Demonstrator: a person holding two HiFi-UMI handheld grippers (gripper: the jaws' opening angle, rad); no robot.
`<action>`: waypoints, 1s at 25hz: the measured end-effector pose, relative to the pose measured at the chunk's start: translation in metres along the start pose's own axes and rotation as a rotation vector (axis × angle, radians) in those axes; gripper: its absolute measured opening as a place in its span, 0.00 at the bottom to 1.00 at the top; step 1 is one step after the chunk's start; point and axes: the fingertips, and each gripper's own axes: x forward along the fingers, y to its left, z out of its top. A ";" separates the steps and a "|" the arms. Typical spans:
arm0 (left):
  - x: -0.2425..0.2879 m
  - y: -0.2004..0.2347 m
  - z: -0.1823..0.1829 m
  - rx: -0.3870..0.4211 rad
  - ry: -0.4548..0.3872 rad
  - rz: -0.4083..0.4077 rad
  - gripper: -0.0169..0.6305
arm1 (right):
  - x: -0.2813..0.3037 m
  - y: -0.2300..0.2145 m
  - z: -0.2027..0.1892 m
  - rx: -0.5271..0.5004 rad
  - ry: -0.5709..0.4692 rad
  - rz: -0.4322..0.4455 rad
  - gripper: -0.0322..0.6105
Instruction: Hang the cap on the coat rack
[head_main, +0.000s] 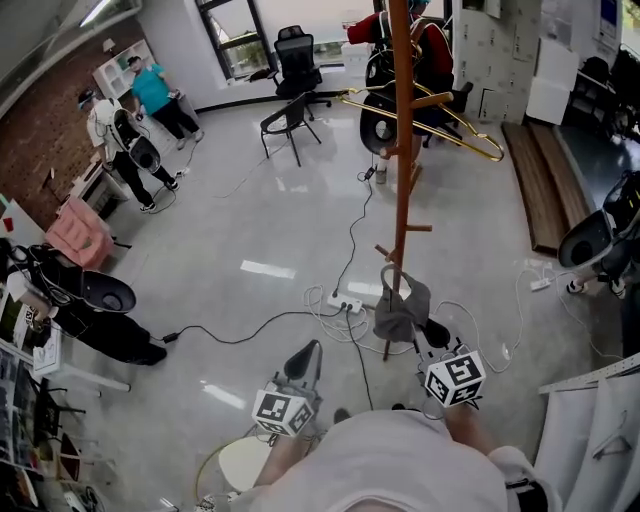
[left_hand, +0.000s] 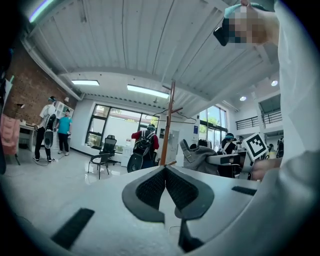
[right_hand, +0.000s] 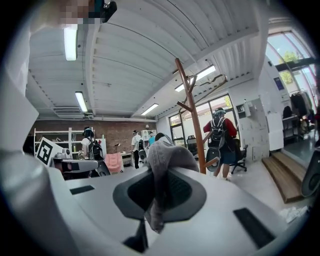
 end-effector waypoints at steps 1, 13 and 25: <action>0.002 0.006 0.000 0.006 0.007 -0.013 0.04 | 0.004 0.002 0.001 0.002 -0.005 -0.011 0.08; 0.015 0.042 0.001 -0.008 0.012 -0.088 0.04 | 0.030 0.009 0.014 -0.013 -0.033 -0.099 0.08; 0.024 0.043 -0.003 -0.021 0.008 -0.124 0.04 | 0.056 -0.011 0.083 -0.084 -0.145 -0.145 0.08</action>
